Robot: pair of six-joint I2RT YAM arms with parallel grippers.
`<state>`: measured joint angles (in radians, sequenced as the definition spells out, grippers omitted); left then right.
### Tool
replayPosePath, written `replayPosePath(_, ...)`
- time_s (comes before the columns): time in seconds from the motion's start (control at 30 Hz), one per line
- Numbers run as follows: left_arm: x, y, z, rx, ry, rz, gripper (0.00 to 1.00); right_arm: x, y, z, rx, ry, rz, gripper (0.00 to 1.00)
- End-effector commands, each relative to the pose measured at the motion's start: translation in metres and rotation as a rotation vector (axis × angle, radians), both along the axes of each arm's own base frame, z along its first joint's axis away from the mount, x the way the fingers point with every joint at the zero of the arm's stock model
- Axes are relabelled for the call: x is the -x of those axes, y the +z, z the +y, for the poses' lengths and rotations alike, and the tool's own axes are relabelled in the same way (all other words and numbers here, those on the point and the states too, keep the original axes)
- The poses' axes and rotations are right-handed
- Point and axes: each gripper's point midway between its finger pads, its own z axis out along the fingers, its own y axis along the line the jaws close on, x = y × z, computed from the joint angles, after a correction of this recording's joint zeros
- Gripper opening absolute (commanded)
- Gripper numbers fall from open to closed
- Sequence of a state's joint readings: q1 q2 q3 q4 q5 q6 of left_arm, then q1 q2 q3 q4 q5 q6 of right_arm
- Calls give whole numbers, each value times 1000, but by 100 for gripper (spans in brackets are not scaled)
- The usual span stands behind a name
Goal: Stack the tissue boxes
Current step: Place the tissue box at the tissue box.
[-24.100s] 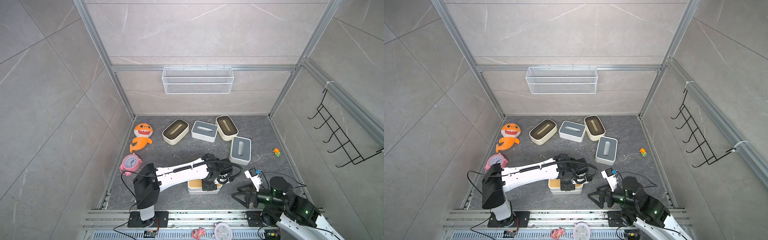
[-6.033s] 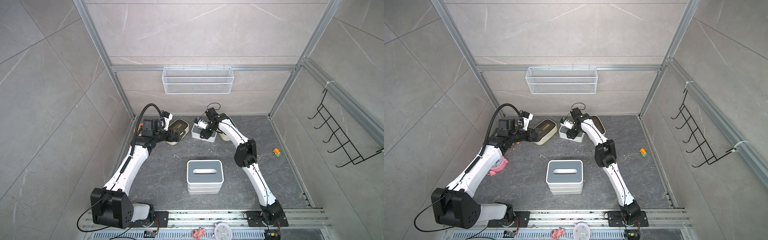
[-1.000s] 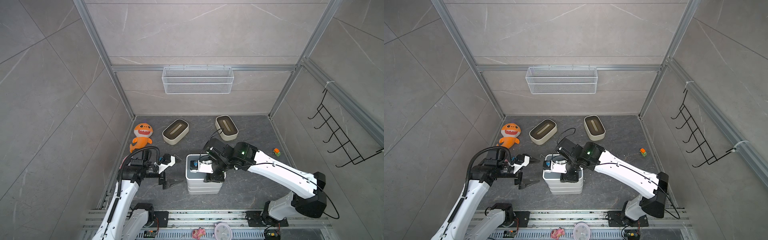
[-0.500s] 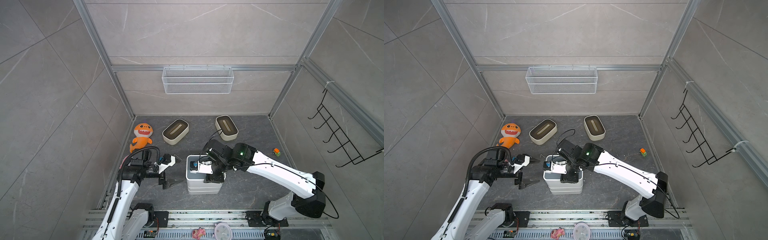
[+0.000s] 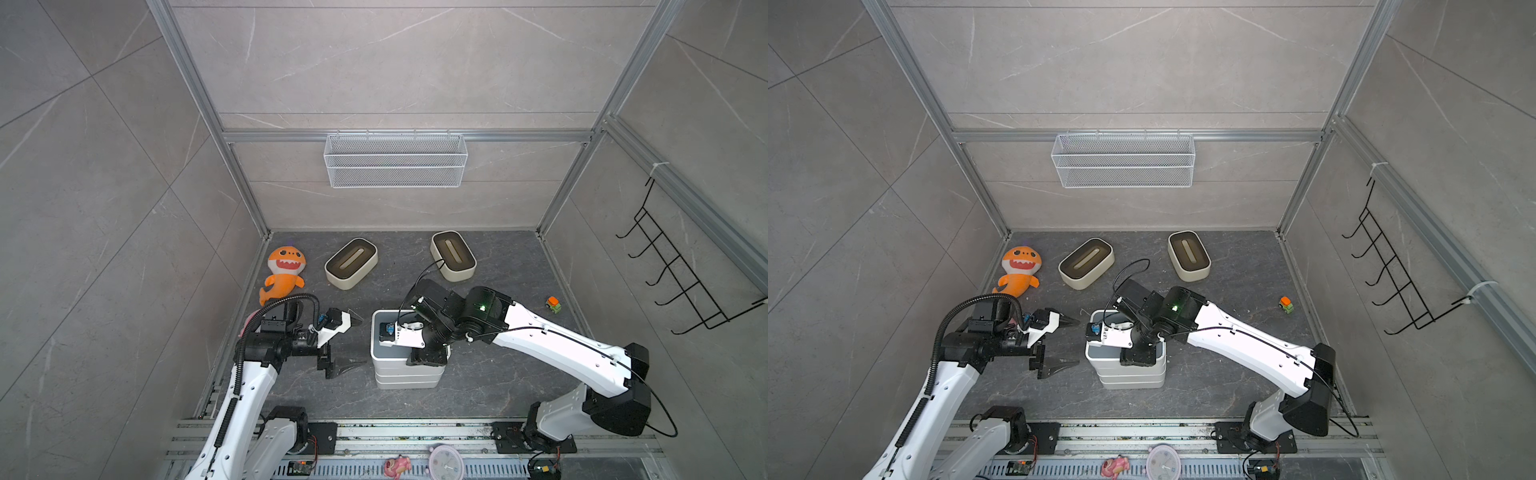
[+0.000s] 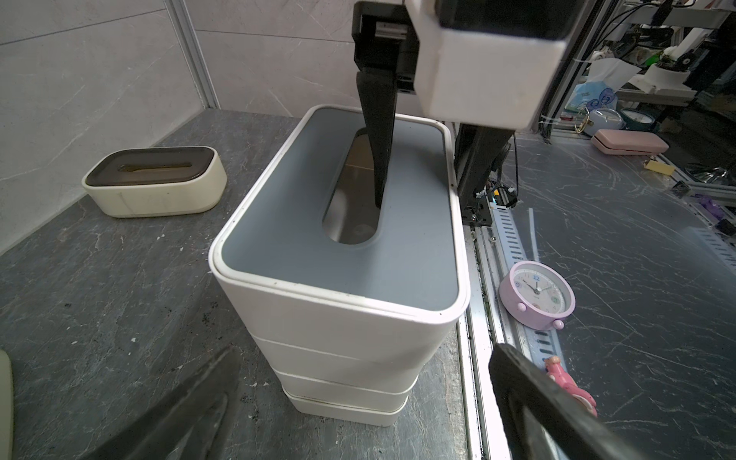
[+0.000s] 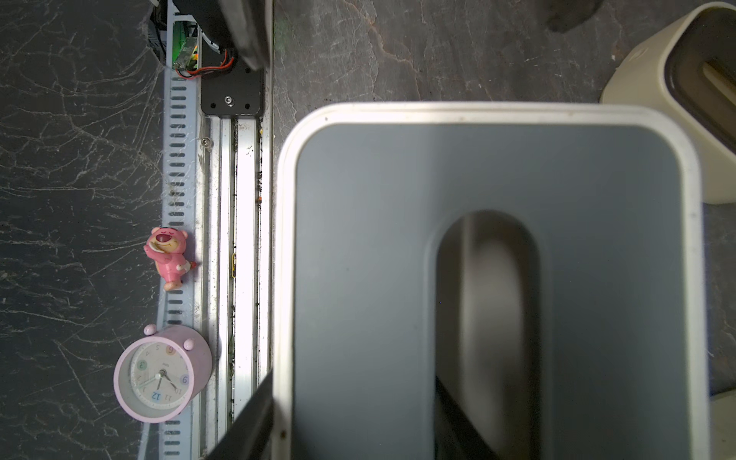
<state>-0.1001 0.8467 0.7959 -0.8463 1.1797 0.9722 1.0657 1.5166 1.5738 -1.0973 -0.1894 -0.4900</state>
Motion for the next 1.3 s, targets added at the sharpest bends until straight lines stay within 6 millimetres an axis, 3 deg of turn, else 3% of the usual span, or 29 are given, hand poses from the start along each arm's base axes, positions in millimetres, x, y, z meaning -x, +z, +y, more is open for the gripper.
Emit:
replayPosePath(0.0,1,5,0,19,-5,-18,99,-2,-1,-3,8,15,-33,42)
replayPosePath(1.27,-1,2,0,13,3,-2,99,-11,1,-14,22,-18,-72,58)
